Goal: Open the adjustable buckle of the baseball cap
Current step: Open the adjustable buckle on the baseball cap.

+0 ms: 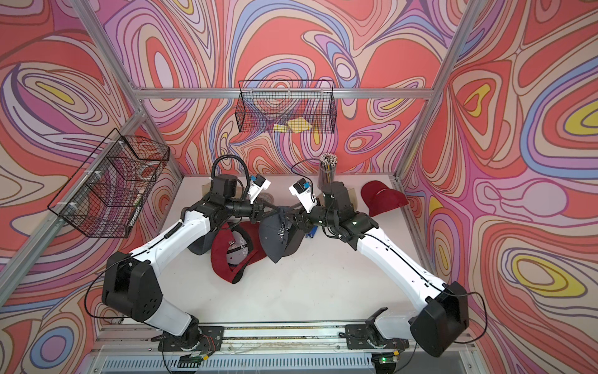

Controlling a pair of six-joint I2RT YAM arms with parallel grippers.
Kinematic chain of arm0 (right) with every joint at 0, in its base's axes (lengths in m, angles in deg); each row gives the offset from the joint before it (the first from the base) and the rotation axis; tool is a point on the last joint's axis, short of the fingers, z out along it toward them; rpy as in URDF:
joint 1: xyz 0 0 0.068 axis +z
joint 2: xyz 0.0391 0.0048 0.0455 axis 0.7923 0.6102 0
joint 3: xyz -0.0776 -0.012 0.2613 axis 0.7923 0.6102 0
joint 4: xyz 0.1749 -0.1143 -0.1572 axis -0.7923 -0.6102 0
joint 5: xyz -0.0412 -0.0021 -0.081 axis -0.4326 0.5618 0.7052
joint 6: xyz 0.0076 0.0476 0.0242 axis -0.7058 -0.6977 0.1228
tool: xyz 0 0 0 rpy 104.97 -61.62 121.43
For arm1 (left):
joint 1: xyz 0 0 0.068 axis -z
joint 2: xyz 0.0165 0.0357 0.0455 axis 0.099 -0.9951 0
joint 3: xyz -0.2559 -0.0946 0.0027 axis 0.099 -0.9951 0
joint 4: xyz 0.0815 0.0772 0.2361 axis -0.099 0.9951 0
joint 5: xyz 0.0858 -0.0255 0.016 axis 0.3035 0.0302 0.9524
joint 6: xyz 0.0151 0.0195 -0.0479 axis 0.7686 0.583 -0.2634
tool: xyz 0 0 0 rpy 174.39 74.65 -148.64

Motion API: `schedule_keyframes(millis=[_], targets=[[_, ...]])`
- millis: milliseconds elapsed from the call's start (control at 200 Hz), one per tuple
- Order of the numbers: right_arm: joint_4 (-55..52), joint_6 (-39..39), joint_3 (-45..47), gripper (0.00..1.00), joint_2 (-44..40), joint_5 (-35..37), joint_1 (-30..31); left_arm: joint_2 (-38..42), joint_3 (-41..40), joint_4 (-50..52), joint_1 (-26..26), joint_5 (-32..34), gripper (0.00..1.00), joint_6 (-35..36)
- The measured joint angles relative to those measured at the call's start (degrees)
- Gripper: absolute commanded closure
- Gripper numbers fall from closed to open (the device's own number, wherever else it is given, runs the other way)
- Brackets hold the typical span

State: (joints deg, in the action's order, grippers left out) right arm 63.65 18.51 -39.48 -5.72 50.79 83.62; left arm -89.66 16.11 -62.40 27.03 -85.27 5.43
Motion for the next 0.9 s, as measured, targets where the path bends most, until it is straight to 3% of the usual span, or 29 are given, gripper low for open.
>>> schedule_keyframes(millis=[466, 901], targets=[[-1.27, -2.56, -3.76, 0.62, 4.04, 5.49, 2.69, -0.20, 0.00, 0.13, 0.00, 0.00, 1.00, 0.00], [-3.15, -2.49, -7.26, 0.70, 7.65, 10.34, 5.55, -0.20, 0.00, 0.13, 0.00, 0.02, 1.00, 0.00]])
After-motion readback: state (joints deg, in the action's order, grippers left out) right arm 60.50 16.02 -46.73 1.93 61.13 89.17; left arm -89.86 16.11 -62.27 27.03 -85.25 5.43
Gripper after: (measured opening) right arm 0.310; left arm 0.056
